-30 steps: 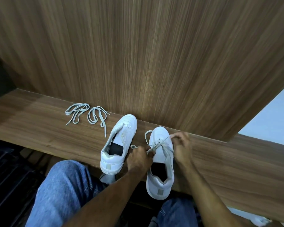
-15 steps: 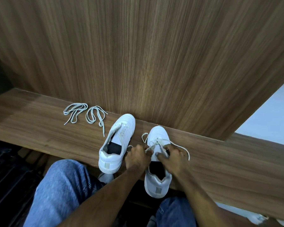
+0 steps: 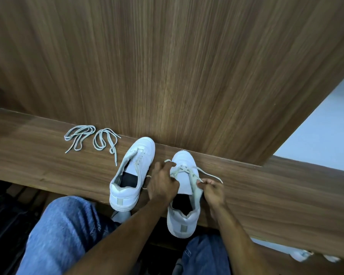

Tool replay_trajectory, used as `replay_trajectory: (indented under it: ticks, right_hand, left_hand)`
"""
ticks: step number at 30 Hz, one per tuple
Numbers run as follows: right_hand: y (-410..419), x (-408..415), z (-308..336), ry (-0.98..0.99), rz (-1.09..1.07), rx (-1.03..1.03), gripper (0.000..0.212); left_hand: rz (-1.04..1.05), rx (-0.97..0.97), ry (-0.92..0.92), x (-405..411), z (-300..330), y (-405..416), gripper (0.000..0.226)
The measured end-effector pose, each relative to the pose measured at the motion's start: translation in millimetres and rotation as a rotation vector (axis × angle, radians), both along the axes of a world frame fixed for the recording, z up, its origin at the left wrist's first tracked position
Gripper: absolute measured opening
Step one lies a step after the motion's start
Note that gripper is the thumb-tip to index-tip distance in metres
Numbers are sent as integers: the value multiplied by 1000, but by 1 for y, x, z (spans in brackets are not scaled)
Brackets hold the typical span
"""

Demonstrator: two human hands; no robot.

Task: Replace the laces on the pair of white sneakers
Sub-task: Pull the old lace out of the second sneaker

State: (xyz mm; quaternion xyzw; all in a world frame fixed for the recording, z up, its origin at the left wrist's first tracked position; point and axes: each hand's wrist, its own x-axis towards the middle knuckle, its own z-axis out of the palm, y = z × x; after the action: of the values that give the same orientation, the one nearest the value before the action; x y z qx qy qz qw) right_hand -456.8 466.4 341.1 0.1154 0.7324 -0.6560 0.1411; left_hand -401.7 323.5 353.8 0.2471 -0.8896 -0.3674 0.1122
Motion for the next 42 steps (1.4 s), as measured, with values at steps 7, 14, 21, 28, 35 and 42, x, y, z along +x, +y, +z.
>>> replay_trajectory:
  ticks: [7, 14, 21, 28, 35, 42]
  right_hand:
    - [1, -3, -11, 91, 93, 113, 30]
    - [1, -3, -17, 120, 69, 128, 28]
    - [-1, -3, -17, 152, 85, 176, 24]
    - [-2, -2, -15, 168, 103, 222, 22]
    - [-1, 3, -16, 187, 92, 241, 21]
    - [0, 2, -17, 206, 93, 269, 24]
  left_hand:
    - [-306, -595, -157, -43, -3, 11, 31]
    - [119, 62, -53, -45, 3, -2, 26]
    - [-17, 273, -35, -51, 5, -14, 15]
    - [-347, -509, -151, -52, 7, 5, 29]
    - [-225, -377, -88, -51, 5, 4, 21]
    - [551, 665, 300, -62, 38, -21, 14]
